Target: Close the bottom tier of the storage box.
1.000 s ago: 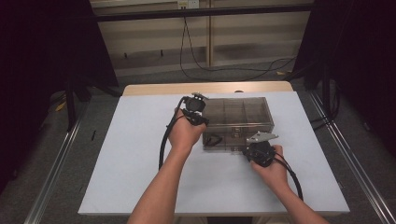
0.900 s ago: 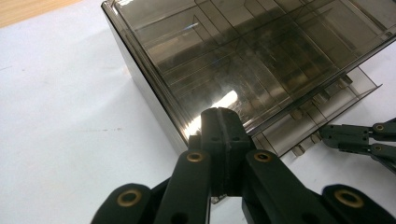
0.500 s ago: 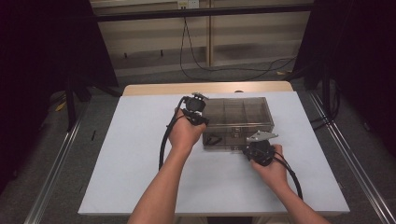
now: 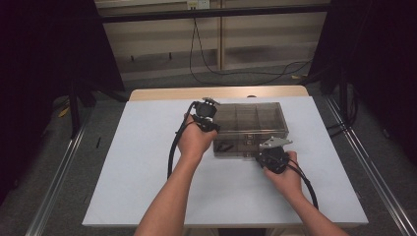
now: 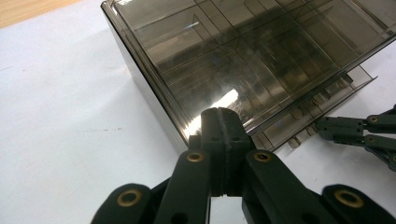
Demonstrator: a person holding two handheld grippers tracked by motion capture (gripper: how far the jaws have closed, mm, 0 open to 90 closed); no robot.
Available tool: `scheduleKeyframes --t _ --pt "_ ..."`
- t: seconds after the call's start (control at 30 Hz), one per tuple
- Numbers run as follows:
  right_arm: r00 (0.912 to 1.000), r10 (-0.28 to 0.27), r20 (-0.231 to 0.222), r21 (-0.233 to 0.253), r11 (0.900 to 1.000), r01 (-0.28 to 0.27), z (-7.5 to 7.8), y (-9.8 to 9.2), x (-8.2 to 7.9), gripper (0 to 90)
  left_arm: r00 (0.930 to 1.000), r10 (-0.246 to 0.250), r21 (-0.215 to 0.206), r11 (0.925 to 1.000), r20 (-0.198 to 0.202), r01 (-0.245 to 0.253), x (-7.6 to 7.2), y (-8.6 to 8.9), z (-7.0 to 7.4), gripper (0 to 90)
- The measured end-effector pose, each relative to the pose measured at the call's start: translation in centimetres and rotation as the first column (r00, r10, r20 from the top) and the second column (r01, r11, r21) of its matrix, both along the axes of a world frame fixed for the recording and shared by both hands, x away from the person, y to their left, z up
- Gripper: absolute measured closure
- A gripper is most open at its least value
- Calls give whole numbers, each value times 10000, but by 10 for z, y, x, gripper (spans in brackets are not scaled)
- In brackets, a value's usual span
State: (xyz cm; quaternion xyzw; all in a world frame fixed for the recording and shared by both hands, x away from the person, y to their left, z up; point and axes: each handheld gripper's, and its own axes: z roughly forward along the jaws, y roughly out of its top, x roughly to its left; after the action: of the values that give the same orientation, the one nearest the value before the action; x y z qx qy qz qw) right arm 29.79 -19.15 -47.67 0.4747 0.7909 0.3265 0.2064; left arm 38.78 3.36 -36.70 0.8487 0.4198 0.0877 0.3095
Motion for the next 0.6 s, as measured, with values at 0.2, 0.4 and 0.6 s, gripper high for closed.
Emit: scheduleKeyframes --t 0.2,0.4,0.6 --pt "10000 -2 14 -83 10000 2 0 0 2 900 10000 8 -18 10000 53 -8 0 0 0 900" --pt "9999 57 93 -230 9997 -55 3 2 5 900 10000 -31 13 10000 89 31 0 0 0 900" --pt "9999 56 153 -282 9996 -51 3 3 7 900 10000 -39 7 10000 83 39 0 0 0 900"
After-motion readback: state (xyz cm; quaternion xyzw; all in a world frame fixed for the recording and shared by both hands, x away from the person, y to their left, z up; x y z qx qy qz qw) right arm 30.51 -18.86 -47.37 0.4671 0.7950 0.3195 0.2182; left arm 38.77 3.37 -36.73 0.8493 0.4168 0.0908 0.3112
